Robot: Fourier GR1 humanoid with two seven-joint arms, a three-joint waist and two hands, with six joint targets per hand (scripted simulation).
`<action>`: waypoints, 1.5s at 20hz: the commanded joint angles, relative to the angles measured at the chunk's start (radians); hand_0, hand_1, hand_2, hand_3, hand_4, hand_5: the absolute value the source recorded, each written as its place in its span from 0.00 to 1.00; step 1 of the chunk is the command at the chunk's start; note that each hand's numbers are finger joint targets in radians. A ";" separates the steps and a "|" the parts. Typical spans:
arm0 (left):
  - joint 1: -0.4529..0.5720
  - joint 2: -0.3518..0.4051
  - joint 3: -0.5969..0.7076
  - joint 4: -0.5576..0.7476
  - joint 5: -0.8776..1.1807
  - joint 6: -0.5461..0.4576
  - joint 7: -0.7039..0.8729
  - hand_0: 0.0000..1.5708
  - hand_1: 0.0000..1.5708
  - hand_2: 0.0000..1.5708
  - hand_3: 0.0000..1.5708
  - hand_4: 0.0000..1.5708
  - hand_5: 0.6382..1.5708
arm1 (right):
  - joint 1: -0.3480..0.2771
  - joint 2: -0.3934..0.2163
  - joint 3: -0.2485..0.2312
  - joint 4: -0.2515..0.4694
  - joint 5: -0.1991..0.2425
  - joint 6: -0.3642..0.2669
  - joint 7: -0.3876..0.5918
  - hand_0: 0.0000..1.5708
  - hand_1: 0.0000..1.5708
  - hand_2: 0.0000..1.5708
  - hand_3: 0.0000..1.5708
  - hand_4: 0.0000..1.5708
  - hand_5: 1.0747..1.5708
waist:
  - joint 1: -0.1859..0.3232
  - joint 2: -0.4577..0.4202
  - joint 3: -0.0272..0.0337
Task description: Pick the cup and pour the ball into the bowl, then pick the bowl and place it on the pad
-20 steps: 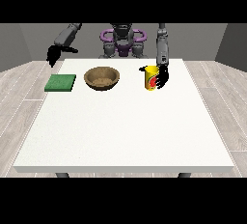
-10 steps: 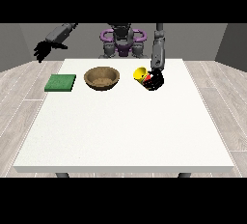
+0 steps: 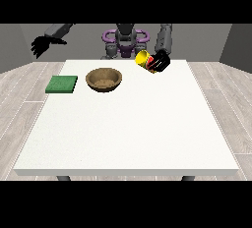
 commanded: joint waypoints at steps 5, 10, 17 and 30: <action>-0.043 -0.065 -0.217 0.019 -0.326 0.081 0.337 0.87 0.87 1.00 1.00 0.68 1.00 | 0.062 0.009 0.004 0.130 0.047 -0.016 -0.048 0.00 0.00 0.00 0.00 0.00 0.97 | 0.068 -0.132 -0.0007; -0.022 -0.115 -0.254 -0.066 -0.405 0.047 0.422 0.87 0.87 1.00 1.00 0.68 1.00 | 0.086 0.017 -0.007 0.195 0.059 -0.019 -0.141 0.00 0.00 0.05 0.00 0.00 0.97 | 0.107 -0.129 -0.0020; -0.106 -0.128 -0.335 -0.072 -0.602 -0.010 0.564 0.65 0.65 1.00 1.00 0.60 1.00 | 0.081 -0.023 -0.017 0.245 0.059 0.018 -0.177 0.00 0.00 0.03 0.00 0.00 0.96 | 0.092 -0.118 -0.0018; -0.136 -0.158 -0.654 -0.132 -0.862 -0.105 0.872 0.24 0.24 1.00 1.00 0.57 1.00 | -0.155 -0.016 0.011 0.277 0.073 -0.090 -0.030 0.00 0.00 0.00 0.17 0.00 0.91 | 0.081 -0.105 -0.0026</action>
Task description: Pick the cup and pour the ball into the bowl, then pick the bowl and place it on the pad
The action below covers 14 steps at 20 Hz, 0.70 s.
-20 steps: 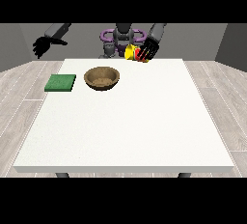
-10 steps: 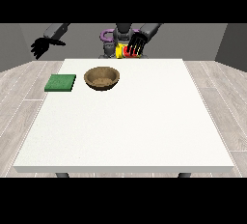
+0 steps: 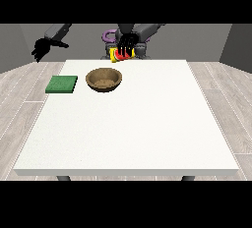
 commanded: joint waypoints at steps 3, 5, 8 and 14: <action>-0.038 -0.002 -0.150 -0.089 -0.097 -0.111 0.137 0.24 0.24 1.00 1.00 0.53 1.00 | -0.079 0.014 0.009 0.042 0.004 0.000 -0.021 0.00 0.00 0.00 0.17 0.00 0.91 | -0.012 0.061 0.0005; 0.001 -0.002 -0.130 0.009 -0.161 -0.043 0.065 0.00 0.00 1.00 1.00 0.56 0.98 | -0.103 0.034 0.015 -0.001 -0.009 -0.025 0.036 0.00 0.00 0.00 0.14 0.00 0.91 | -0.028 0.055 -0.0006; 0.004 -0.002 -0.202 -0.026 -0.182 -0.156 0.079 0.03 0.03 1.00 1.00 0.69 0.92 | -0.066 0.012 0.008 0.029 -0.014 0.033 -0.016 0.00 0.00 0.00 0.18 0.00 0.90 | -0.045 0.056 0.0002; -0.135 -0.001 -0.213 -0.020 -0.238 -0.364 0.046 0.39 0.39 1.00 1.00 0.78 0.80 | -0.085 0.038 0.030 0.045 0.002 0.013 0.002 0.00 0.00 0.00 0.05 0.00 0.89 | -0.058 0.029 0.0003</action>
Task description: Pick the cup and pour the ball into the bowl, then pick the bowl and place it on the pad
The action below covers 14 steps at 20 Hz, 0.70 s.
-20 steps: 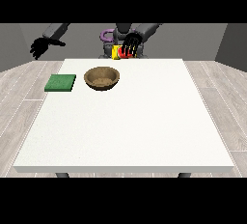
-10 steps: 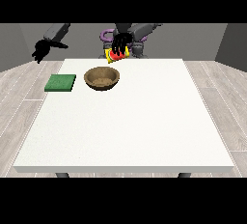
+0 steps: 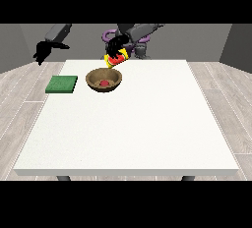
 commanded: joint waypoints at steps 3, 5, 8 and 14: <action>-0.172 0.007 -0.023 0.035 -0.093 -0.191 -0.064 0.62 0.62 1.00 1.00 0.77 0.84 | -0.021 0.030 0.014 0.017 0.011 -0.037 0.026 0.00 0.00 0.00 0.07 0.00 0.89 | -0.008 -0.041 0.0004; -0.116 0.035 -0.027 0.007 -0.111 -0.183 -0.100 0.99 0.99 1.00 1.00 0.76 0.87 | 0.024 0.001 0.000 0.030 0.000 -0.003 0.011 0.00 0.00 0.00 0.13 0.00 0.89 | 0.020 -0.059 -0.0001; -0.107 -0.006 -0.039 -0.044 -0.141 -0.240 -0.091 0.99 0.99 1.00 1.00 0.76 0.89 | -0.002 -0.056 -0.026 0.050 -0.019 0.007 0.045 0.00 0.00 0.00 0.11 0.00 0.89 | 0.044 -0.067 -0.0002; -0.146 -0.007 0.057 -0.095 -0.179 -0.259 -0.163 0.97 0.97 1.00 1.00 0.76 0.88 | 0.025 0.012 -0.008 0.065 -0.007 -0.027 -0.020 0.00 0.00 0.00 0.00 0.27 0.97 | 0.070 -0.017 -0.0001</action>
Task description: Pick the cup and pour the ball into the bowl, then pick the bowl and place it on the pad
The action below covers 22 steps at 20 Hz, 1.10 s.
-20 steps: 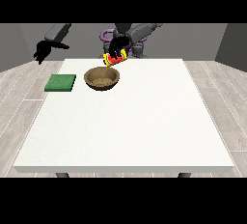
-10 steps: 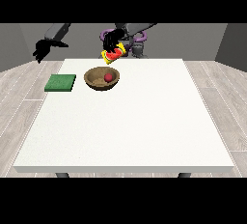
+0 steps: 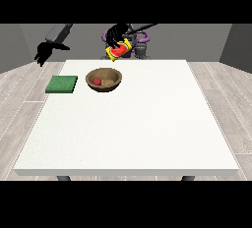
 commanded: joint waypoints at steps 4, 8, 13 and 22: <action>0.103 -0.011 0.201 -0.155 0.189 0.156 0.008 0.00 0.00 1.00 1.00 0.81 0.87 | -0.009 0.008 -0.028 0.017 -0.033 -0.022 0.043 0.00 0.00 0.00 0.00 0.27 0.97 | 0.103 0.002 -0.0033; 0.172 0.067 0.355 -0.216 0.335 0.282 -0.049 0.26 0.26 1.00 1.00 0.64 1.00 | -0.028 0.023 -0.039 0.017 -0.049 -0.059 0.089 0.00 0.00 0.00 0.00 0.29 0.97 | 0.183 0.026 -0.0056; 0.249 0.044 0.509 -0.268 0.630 0.280 -0.189 0.81 0.81 1.00 1.00 0.62 0.98 | -0.016 0.018 -0.047 -0.001 -0.048 -0.069 0.036 0.00 0.00 0.00 0.00 0.19 0.98 | 0.203 0.133 -0.0044; 0.270 -0.013 0.758 -0.235 1.106 0.287 -0.411 0.18 0.18 0.00 0.00 0.53 0.99 | -0.114 0.127 -0.006 -0.086 -0.073 -0.086 0.105 0.00 0.00 0.00 0.00 0.25 1.00 | 0.112 0.257 -0.0048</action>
